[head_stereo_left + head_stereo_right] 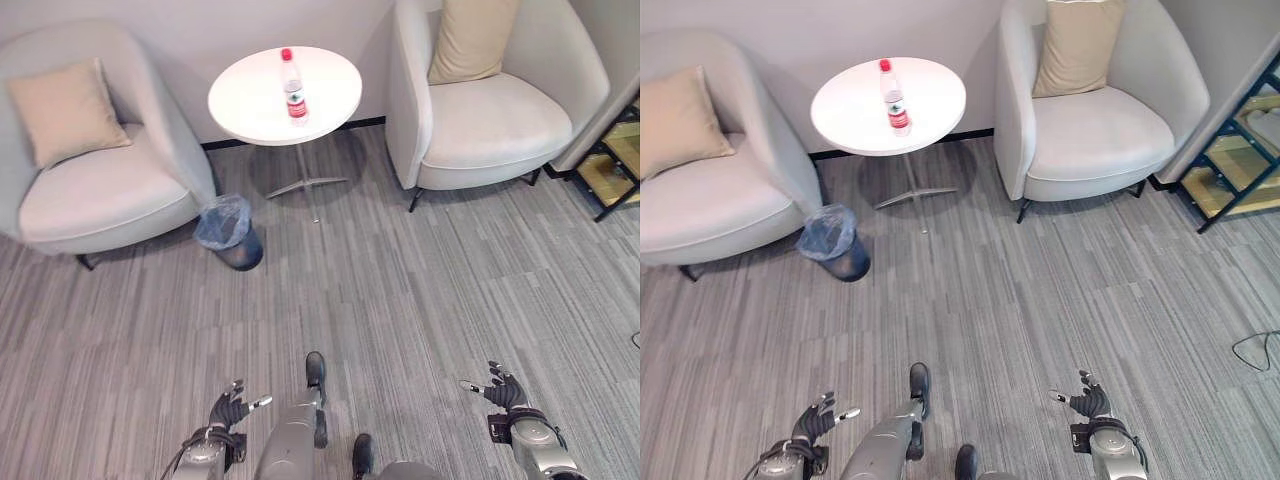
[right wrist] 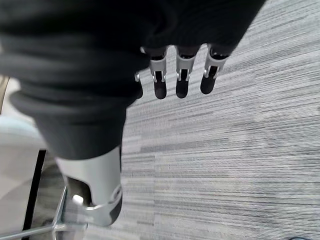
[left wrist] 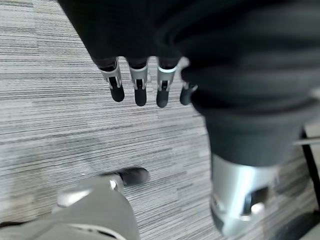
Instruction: Gather garbage on tea table into small bin, then transfer packed bag to large trash can.
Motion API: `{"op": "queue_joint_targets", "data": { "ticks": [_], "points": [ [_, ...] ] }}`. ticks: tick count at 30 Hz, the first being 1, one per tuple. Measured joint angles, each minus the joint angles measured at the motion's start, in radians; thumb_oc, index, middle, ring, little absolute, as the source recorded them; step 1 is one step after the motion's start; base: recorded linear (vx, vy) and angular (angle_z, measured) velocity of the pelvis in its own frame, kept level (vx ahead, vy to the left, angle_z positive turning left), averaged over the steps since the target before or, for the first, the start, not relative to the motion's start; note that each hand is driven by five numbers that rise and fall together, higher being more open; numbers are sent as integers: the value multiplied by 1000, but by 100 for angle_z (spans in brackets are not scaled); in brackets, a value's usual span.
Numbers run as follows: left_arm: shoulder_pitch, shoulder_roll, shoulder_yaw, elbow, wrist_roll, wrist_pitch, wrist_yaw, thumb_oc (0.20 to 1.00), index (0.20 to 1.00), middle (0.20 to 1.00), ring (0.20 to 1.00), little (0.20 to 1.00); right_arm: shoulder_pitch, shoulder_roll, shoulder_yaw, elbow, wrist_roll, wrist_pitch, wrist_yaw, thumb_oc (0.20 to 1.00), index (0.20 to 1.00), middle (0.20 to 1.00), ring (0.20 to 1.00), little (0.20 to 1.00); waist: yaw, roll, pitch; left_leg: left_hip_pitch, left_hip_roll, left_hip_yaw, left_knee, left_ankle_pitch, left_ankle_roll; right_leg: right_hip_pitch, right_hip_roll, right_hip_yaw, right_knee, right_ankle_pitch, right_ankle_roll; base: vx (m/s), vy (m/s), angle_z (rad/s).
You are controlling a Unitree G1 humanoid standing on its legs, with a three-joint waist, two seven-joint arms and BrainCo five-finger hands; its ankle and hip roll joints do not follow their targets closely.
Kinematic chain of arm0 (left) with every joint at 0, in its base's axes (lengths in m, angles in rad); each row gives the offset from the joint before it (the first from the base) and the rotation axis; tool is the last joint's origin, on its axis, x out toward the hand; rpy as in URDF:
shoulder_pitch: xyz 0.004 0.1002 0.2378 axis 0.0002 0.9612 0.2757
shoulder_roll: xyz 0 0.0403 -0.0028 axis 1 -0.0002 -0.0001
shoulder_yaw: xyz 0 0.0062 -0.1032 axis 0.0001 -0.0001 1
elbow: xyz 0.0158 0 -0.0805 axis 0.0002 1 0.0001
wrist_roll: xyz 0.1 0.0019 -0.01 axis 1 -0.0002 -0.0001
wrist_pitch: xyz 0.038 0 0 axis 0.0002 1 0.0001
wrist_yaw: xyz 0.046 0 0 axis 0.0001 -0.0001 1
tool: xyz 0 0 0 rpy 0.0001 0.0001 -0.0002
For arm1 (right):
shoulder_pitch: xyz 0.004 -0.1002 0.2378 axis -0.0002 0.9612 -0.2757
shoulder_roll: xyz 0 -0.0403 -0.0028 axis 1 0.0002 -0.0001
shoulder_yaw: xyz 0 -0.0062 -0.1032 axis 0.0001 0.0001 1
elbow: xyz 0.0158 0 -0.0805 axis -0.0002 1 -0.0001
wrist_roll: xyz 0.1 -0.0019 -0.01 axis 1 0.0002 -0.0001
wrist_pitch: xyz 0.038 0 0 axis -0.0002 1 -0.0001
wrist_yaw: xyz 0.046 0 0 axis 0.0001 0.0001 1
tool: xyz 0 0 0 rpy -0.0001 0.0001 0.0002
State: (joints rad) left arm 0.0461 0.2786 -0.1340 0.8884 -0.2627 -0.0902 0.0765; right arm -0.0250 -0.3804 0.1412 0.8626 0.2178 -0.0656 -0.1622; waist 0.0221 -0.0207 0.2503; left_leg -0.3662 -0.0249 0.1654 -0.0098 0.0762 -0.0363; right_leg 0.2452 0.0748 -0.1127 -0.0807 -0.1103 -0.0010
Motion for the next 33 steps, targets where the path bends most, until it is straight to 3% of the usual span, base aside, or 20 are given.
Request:
{"op": "queue_joint_targets", "data": {
  "ticks": [3, 5, 6, 7, 8, 9, 11, 12, 13, 14, 16, 17, 21, 23, 25, 26, 27, 30, 31, 33],
  "points": [
    [27, -3, 39, 1, 0, 2, 1, 1000, 1000, 1000, 1000, 1000, 11, 9, 3, 3, -2, 9, 4, 1000, 1000, 1000, 1000, 1000, 26, -12, -17, 41, 10, 62, 74, 1, 59, 109, -9, 61, 5, -31, 43, 540, 152, -44],
    [45, -1, 47, 6, 0, 7, 2, 1000, 1000, 1000, 1000, 1000, 30, 19, 5, -5, -4, 9, 6, 1000, 1000, 1000, 1000, 1000, 32, -14, -38, 81, 16, 58, 87, 83, 199, 116, -6, 66, 97, -67, 77, 406, 165, -18],
    [39, 12, 47, 6, 0, 8, 2, 1000, 1000, 1000, 1000, 1000, 43, 44, 5, -10, -6, 10, 8, 1000, 1000, 1000, 1000, 1000, 29, -46, -59, 96, -5, 57, 93, 45, 180, 79, -31, 60, 201, -77, 79, 331, 154, 5],
    [26, 21, 48, 4, 0, 8, 2, 1000, 1000, 1000, 1000, 1000, 55, 56, 11, -14, -11, 9, 13, 1000, 1000, 1000, 1000, 1000, 30, -65, -74, 120, -18, 59, 88, 38, 187, 17, -46, 58, 348, -72, 84, 296, 147, 16],
    [9, 32, 47, 1, 0, 9, 2, 1000, 1000, 1000, 1000, 1000, 61, 66, 17, -43, -15, 9, 16, 1000, 1000, 1000, 1000, 1000, 30, -80, -78, 156, -38, 46, 83, 19, 177, -96, -78, 53, 614, -55, 126, 261, 140, 10],
    [0, 36, 45, -6, 0, 7, 2, 1000, 1000, 1000, 1000, 1000, 67, 69, 17, -62, -22, 8, 17, 1000, 1000, 1000, 1000, 1000, 30, -83, -79, 177, -54, 42, 70, 13, 179, -154, -103, 54, 729, -52, 137, 181, 98, 32],
    [-37, 44, 23, -9, 0, -4, 3, 1000, 1000, 1000, 1000, 1000, 47, 69, 17, -72, -22, 6, 19, 1000, 1000, 1000, 1000, 1000, 29, -75, -76, 210, -73, 22, 53, -2, 178, -271, -155, 58, 826, -87, 156, 362, 134, 32],
    [-61, 48, 17, -5, 0, -4, 4, 1000, 1000, 1000, 1000, 1000, 28, 66, 21, -87, -22, 9, 22, 1000, 1000, 1000, 1000, 1000, 23, -57, -67, 236, -81, -15, 48, -45, 194, -361, -182, 47, 835, -115, 143, 488, 126, 20],
    [-64, 45, 17, -2, -1, -5, 7, 1000, 1000, 1000, 1000, 1000, 10, 62, 24, -91, -23, 5, 23, 1000, 1000, 1000, 1000, 1000, 23, -41, -50, 264, -78, -30, 28, -58, 210, -391, -205, 4, 822, -161, 110, 351, 27, 23],
    [-64, 46, 19, -1, -1, -1, 11, 1000, 1000, 1000, 1000, 1000, -1, 64, 25, -91, -23, 5, 24, 1000, 1000, 1000, 1000, 1000, 14, -31, -41, 277, -74, -32, 24, -35, 202, -396, -210, -8, 787, -170, 106, 370, -14, 27],
    [-56, 46, 18, 13, -1, -3, 10, 1000, 1000, 1000, 1000, 1000, -9, 65, 31, -91, -23, 7, 24, 1000, 1000, 1000, 1000, 1000, 11, -4, -25, 333, -68, -54, 4, -73, 166, -460, -200, -33, 590, -166, 108, 380, -62, 28],
    [-51, 45, 22, 40, -1, 3, 11, 1000, 1000, 1000, 1000, 1000, -13, 64, 44, -92, -23, 7, 24, 1000, 1000, 1000, 1000, 1000, 2, 4, -18, 371, -75, -82, -1, -98, 140, -529, -188, -50, 415, -99, 97, 352, -84, 32],
    [-24, 38, 29, 75, 1, 5, 11, 1000, 1000, 1000, 1000, 1000, 23, 66, 42, -83, -23, 13, 24, 1000, 1000, 1000, 1000, 1000, -33, -5, -7, 459, -92, -146, -7, -158, 121, -582, -159, -28, 133, 130, 118, 463, -144, 64],
    [-12, 34, 26, 99, 4, 8, 10, 1000, 1000, 1000, 1000, 1000, 29, 66, 34, -84, -23, 13, 25, 1000, 1000, 1000, 1000, 1000, -44, -20, -12, 495, -100, -181, -1, -188, 125, -569, -156, -2, 75, 179, 116, 255, -124, 46],
    [-2, 31, 20, 100, 7, 8, 9, 1000, 1000, 1000, 1000, 1000, 43, 66, 26, -85, -23, 11, 25, 1000, 1000, 1000, 1000, 1000, -46, -20, -14, 536, -100, -218, 1, -212, 96, -543, -161, 9, 78, 205, 99, 376, -219, 66],
    [-11, 10, 18, 108, 8, 8, 8, 1000, 1000, 1000, 1000, 1000, 50, 64, 1, -74, -22, 13, 24, 1000, 1000, 1000, 1000, 1000, -63, 8, -9, 559, -70, -265, 33, -233, 60, -499, -149, -8, 99, 268, 65, 448, -345, 136],
    [-16, -4, 16, 87, 8, 6, 3, 1000, 1000, 1000, 1000, 1000, 64, 53, 0, -78, -22, 11, 25, 1000, 1000, 1000, 1000, 1000, -75, 11, -14, 544, -67, -248, 142, -241, 29, -449, -149, -18, 92, 333, -13, 297, -240, 113],
    [-18, -29, 10, 75, 7, 7, 1, 1000, 1000, 1000, 1000, 1000, 33, 25, -16, -100, -21, 3, 25, 1000, 1000, 1000, 1000, 1000, -68, 49, -19, 459, -15, -153, 376, -255, -6, -401, -116, -53, 88, 284, -55, 189, -133, 35],
    [-19, -31, 9, 75, 6, 9, 0, 1000, 1000, 1000, 1000, 1000, 14, 17, -14, -106, -20, -2, 23, 1000, 1000, 1000, 1000, 1000, -63, 44, -19, 407, 17, -97, 465, -263, -12, -361, -105, -49, 73, 248, -105, 203, -63, 12],
    [-25, -29, 9, 70, 6, 9, 0, 1000, 1000, 1000, 1000, 1000, 4, 8, -13, -106, -20, -2, 23, 1000, 1000, 1000, 1000, 1000, -60, 40, -17, 392, 52, -85, 417, -264, -19, -327, -92, -50, 55, 228, -124, 198, -36, 1]
  ]
}}
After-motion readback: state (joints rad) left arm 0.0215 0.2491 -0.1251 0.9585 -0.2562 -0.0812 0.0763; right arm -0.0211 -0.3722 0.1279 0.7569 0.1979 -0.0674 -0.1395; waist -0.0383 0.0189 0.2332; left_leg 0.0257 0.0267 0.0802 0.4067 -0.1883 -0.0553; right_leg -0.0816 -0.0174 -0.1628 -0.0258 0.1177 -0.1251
